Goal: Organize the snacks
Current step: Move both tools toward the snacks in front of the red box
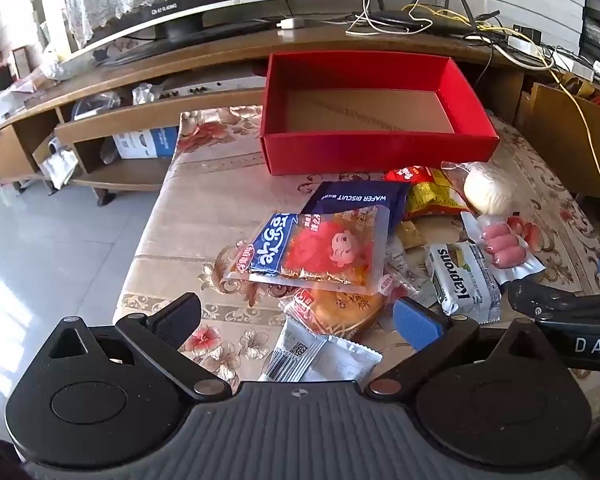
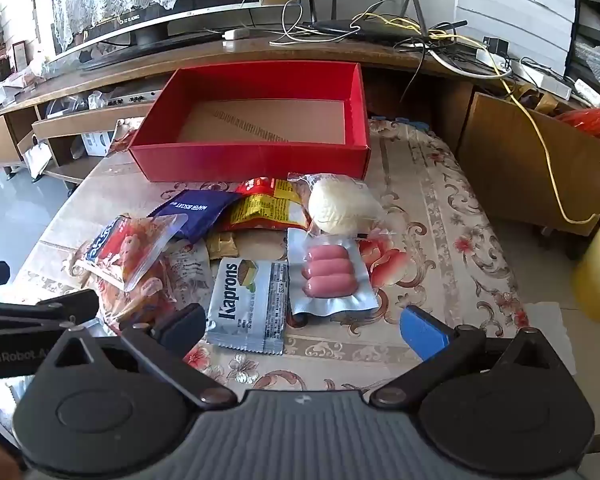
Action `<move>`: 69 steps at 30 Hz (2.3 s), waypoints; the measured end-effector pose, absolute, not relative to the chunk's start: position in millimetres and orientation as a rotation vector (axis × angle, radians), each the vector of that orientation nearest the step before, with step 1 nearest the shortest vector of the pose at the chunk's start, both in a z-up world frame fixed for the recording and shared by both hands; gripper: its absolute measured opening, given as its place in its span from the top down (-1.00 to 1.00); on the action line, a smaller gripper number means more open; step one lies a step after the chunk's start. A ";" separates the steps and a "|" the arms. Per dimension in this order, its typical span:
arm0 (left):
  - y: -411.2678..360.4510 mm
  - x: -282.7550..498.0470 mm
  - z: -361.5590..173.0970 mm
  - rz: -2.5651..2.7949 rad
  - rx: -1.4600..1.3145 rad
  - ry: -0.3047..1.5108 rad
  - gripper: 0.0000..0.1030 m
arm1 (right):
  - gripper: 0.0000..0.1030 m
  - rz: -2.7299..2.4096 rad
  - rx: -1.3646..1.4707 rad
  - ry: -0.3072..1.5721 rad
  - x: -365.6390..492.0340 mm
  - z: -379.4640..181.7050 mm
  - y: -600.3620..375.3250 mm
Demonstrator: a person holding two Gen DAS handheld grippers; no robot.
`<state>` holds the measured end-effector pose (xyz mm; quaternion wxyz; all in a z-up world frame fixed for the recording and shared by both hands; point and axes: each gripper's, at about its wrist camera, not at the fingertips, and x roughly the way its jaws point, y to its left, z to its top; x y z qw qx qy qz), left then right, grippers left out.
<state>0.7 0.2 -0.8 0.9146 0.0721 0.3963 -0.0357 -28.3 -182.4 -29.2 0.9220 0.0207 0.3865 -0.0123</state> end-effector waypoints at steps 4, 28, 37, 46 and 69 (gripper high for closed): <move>3.1 -0.4 -5.0 -0.084 0.151 0.821 -1.00 | -0.98 -0.029 0.040 0.793 -27.8 -30.3 -182.4; 3.2 3.6 -20.7 -0.151 0.221 0.918 -1.00 | -0.98 -0.012 0.034 0.862 -19.8 -41.7 -180.1; 5.5 10.5 -28.7 -0.157 0.214 0.956 -1.00 | -0.97 0.014 0.022 0.901 -10.9 -49.7 -173.9; 7.6 10.3 -31.1 -0.146 0.204 0.961 -1.00 | -0.97 0.013 0.006 0.929 -13.7 -54.9 -173.7; 12.5 11.8 -40.3 -0.162 0.207 0.999 -1.00 | -0.97 0.029 0.009 0.958 -10.2 -59.6 -174.6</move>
